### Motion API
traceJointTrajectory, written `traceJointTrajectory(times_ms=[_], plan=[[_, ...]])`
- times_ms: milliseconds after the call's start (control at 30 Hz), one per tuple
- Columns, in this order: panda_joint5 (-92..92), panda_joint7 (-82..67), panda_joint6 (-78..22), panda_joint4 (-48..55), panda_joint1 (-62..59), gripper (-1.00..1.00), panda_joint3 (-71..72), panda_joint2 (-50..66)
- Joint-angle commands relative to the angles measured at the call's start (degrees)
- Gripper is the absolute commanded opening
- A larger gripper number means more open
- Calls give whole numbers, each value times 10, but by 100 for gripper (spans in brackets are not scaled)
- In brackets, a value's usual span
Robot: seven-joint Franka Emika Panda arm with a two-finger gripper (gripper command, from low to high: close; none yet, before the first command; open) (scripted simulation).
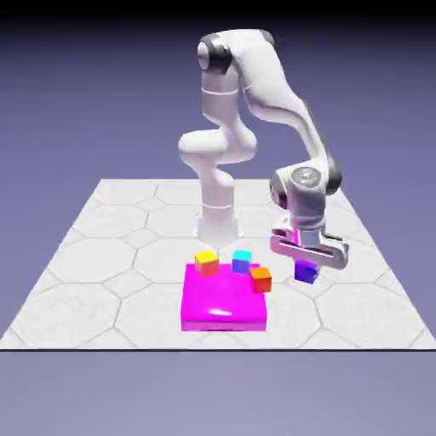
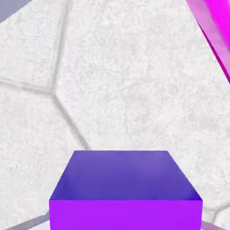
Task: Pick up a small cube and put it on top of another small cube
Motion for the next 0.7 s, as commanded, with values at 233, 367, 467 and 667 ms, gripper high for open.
traceJointTrajectory(times_ms=[233, 367, 467, 667], plan=[[87, -172, -117, -20, -138, -100, 102, -166], [131, -259, -176, -30, -208, -100, 153, -249], [164, -323, -220, -38, -260, -100, 191, -312], [230, -453, -308, -53, -364, -100, 267, -436]])
